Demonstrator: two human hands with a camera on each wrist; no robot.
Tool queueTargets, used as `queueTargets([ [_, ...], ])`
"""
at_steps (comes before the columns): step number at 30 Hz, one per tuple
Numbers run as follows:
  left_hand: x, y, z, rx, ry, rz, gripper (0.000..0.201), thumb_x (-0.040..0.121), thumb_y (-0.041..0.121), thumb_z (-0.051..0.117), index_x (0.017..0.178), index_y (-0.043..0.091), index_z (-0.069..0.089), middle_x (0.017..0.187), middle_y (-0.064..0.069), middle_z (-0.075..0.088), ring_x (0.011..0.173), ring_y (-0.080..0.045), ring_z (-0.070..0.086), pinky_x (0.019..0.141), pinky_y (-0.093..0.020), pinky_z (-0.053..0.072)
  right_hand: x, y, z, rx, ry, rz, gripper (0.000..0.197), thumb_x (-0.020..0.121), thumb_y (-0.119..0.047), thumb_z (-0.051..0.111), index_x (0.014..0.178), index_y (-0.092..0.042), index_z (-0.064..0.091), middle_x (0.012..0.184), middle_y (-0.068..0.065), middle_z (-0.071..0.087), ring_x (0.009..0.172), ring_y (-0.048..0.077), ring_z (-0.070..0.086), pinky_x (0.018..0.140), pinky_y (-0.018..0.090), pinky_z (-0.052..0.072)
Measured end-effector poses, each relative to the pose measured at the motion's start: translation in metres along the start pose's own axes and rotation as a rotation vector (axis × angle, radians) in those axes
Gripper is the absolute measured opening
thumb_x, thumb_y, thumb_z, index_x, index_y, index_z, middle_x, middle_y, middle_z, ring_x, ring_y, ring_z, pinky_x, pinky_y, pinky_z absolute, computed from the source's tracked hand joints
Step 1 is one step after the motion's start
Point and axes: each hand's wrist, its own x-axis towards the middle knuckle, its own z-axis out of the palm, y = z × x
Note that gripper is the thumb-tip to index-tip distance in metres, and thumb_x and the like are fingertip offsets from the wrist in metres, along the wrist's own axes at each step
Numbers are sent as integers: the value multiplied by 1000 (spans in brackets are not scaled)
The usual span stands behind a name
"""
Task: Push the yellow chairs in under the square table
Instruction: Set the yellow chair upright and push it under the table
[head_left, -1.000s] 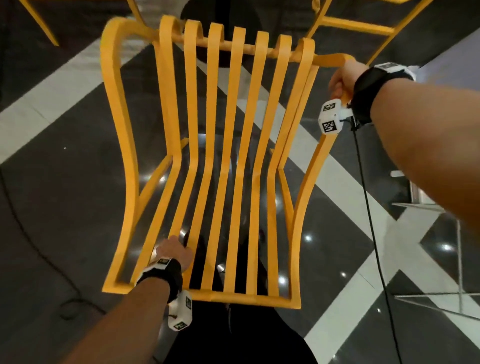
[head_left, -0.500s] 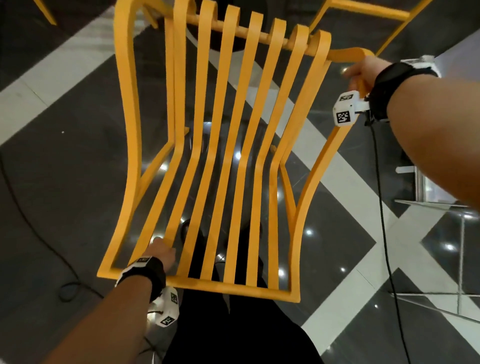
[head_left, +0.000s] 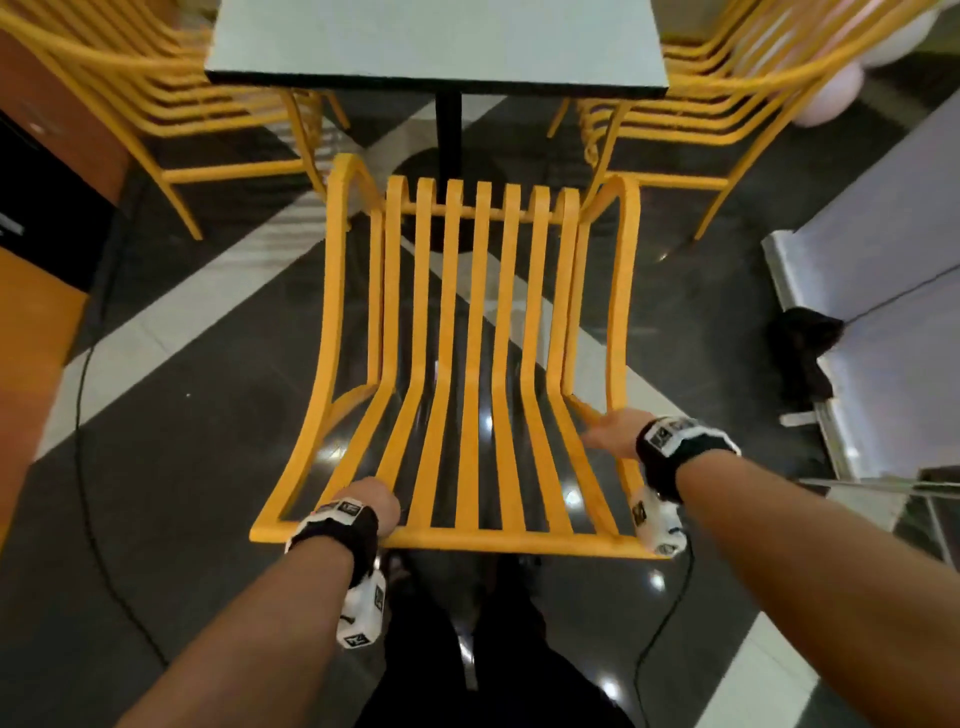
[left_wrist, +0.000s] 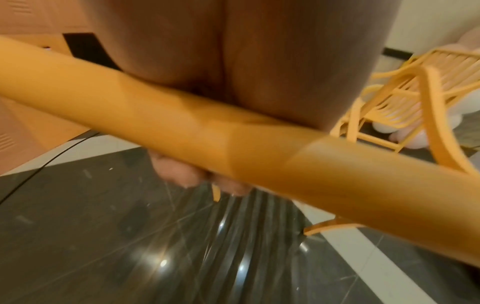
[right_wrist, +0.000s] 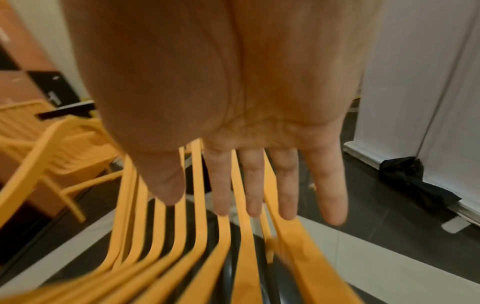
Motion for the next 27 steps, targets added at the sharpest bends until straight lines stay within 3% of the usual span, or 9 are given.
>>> queueTargets([
  [3, -7, 18, -31, 88, 45, 64, 41, 102, 26, 31, 120, 8, 63, 128, -12, 61, 115, -28, 60, 84, -34, 47, -36, 11, 22, -125, -64, -10, 87, 76, -84, 35, 133, -22, 55, 140, 11, 53, 128, 31, 47, 106, 40, 40],
  [5, -13, 28, -51, 130, 53, 93, 40, 102, 26, 34, 120, 5, 63, 128, -13, 62, 114, -28, 61, 80, -32, 46, -55, 18, 24, -82, 24, -47, 119, 48, -102, 16, 137, -31, 51, 142, 13, 47, 134, 32, 38, 111, 42, 33],
  [9, -23, 39, -76, 273, 72, 174, 38, 102, 18, 36, 126, 1, 59, 133, -15, 59, 121, -30, 58, 94, -35, 47, -59, 28, 16, -67, 165, -107, 116, 37, -103, 17, 135, -47, 46, 143, 0, 47, 140, 26, 29, 111, 54, 32],
  [11, -26, 40, -84, 262, 87, 186, 37, 99, 17, 37, 120, 1, 63, 125, -17, 64, 111, -30, 62, 87, -37, 48, -56, 27, 13, -101, 168, -109, 108, 40, -99, 18, 133, -51, 46, 144, -6, 47, 145, 26, 21, 109, 59, 30],
  [14, -37, 36, -102, 153, 156, 226, 40, 98, 31, 33, 108, 6, 63, 97, -14, 62, 82, -25, 56, 78, -38, 43, -54, 17, 4, -126, 267, -99, 105, 43, -96, 8, 130, -52, 46, 143, -9, 49, 145, 26, 20, 105, 61, 30],
  [17, -37, 29, -123, 173, 250, 294, 49, 98, 40, 24, 122, 11, 55, 87, -6, 56, 69, -19, 50, 75, -38, 41, -49, 7, -6, -78, 417, -59, 97, 51, -93, 9, 129, -49, 48, 145, -6, 47, 141, 26, 27, 105, 59, 35],
  [22, -37, 16, -164, 179, 390, 314, 82, 85, 73, 2, 118, 30, 63, 93, 0, 67, 92, -23, 62, 92, -46, 46, -30, -14, -44, -61, 511, -37, 85, 64, -85, 9, 127, -42, 48, 142, 1, 47, 136, 29, 32, 104, 58, 35],
  [25, -27, 20, -182, 193, 450, 298, 78, 85, 74, 2, 130, 36, 54, 116, -2, 67, 114, -27, 58, 102, -56, 33, -14, -17, -65, -88, 518, -58, 73, 76, -80, 17, 126, -37, 48, 140, 3, 48, 133, 32, 34, 102, 59, 37],
  [27, -22, 27, -191, 192, 493, 283, 75, 87, 71, 5, 131, 35, 53, 122, -3, 63, 120, -29, 53, 106, -61, 28, -5, -18, -80, -91, 526, -84, 74, 76, -81, 15, 125, -36, 48, 137, 3, 50, 130, 33, 35, 101, 60, 38],
])
